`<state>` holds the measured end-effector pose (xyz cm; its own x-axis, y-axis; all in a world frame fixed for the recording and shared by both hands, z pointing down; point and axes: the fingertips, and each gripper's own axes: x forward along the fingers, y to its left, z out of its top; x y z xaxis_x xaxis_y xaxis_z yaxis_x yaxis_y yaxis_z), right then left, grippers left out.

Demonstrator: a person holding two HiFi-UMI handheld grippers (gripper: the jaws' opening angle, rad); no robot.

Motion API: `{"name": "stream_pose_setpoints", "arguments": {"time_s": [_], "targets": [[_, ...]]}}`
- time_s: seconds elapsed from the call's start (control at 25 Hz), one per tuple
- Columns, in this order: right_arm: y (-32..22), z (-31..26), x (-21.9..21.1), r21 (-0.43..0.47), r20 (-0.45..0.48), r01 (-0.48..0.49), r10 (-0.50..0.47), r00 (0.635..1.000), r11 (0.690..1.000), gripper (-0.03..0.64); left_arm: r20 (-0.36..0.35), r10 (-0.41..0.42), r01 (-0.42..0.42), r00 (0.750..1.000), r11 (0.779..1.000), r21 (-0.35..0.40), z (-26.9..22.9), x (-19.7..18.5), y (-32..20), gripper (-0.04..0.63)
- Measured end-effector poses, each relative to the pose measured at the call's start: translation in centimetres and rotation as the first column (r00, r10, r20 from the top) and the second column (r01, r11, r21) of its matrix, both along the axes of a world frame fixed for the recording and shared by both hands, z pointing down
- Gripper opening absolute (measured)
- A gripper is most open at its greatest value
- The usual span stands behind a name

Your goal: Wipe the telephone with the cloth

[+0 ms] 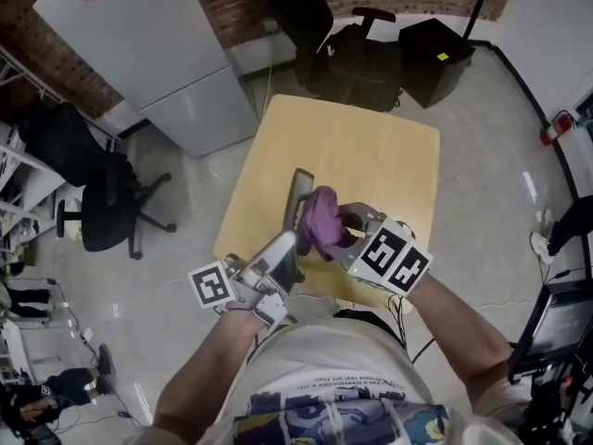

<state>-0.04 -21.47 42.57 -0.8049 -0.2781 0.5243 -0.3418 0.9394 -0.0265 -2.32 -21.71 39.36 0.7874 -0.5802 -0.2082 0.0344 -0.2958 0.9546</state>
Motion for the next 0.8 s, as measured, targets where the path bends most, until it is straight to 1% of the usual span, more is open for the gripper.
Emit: {"name": "stream_pose_setpoints", "arguments": {"time_s": [0.16,0.32,0.48,0.6,0.72,0.8], "targets": [[1.5,0.2,-1.4,-0.006,-0.009,0.079,-0.079,0.997,0.997,0.114,-0.011,-0.016,0.016,1.000,1.000,0.001,-0.2,-0.3,-0.4,0.252],[3.1,0.5,-2.6,-0.013,-0.017,0.134,-0.134,0.991,0.991,0.114,-0.016,-0.040,0.040,0.999,0.999,-0.003,-0.2,-1.2,-0.8,0.252],[4.6,0.8,-2.9,-0.011,-0.067,0.181,-0.182,0.981,0.983,0.114,-0.021,-0.051,0.051,0.998,0.999,0.004,-0.4,-1.7,-1.0,0.252],[5.9,1.3,-3.3,-0.014,-0.071,0.218,-0.219,0.973,0.976,0.114,-0.029,-0.057,0.057,0.998,0.998,0.010,-0.6,-2.1,-1.1,0.252],[6.6,1.8,-3.1,-0.014,-0.082,0.226,-0.226,0.971,0.974,0.114,-0.034,-0.051,0.052,0.998,0.998,0.018,-0.7,-2.2,-0.8,0.252],[6.1,1.7,-2.7,0.000,-0.088,0.203,-0.202,0.975,0.979,0.114,-0.039,-0.041,0.042,0.998,0.999,0.023,-0.9,-2.2,-0.5,0.252]]}}
